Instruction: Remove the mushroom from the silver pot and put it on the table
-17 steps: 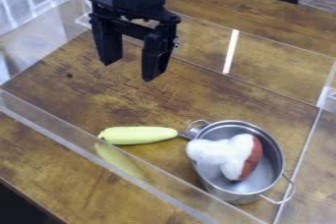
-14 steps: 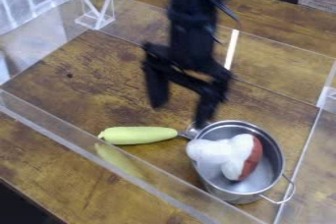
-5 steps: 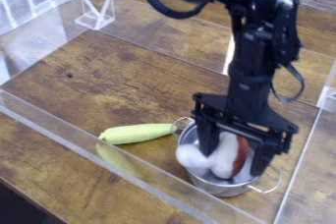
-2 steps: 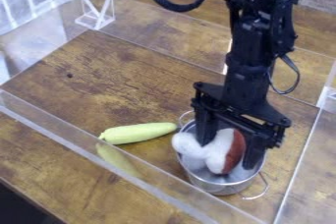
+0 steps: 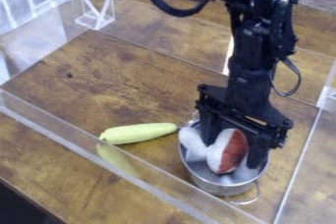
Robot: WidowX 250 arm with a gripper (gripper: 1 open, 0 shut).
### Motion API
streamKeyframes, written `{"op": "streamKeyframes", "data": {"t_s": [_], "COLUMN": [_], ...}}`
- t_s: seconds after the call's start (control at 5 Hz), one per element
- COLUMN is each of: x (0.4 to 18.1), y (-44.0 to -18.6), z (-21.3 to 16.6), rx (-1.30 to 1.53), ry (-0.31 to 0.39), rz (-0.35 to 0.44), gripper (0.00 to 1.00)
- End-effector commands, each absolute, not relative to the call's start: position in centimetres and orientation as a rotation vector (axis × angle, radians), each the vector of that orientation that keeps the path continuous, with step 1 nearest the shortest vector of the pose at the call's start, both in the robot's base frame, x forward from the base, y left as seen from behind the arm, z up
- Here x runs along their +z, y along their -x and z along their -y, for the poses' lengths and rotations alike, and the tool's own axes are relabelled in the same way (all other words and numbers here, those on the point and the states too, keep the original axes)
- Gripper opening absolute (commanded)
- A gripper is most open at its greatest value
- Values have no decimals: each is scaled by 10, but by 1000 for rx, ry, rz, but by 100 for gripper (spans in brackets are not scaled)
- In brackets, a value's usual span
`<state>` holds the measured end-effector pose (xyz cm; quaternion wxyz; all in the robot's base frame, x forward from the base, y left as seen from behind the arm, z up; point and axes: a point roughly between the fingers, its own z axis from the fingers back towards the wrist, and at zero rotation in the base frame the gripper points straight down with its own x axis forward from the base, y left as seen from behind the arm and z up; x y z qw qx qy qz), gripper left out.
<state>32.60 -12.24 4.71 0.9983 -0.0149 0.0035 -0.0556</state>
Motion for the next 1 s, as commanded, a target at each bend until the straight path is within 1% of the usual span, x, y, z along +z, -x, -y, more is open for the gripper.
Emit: {"op": "streamKeyframes", "data": {"t_s": [0.0, 0.4, 0.6, 0.8], "x": [45, 37, 33, 46], "y": [-333, -330, -337, -336], "z": [124, 128, 121, 133], "rx": [-118, -118, -127, -123], "ry": [40, 41, 40, 36], "rz": [25, 31, 33, 35], "gripper": [100, 100, 0, 0]}}
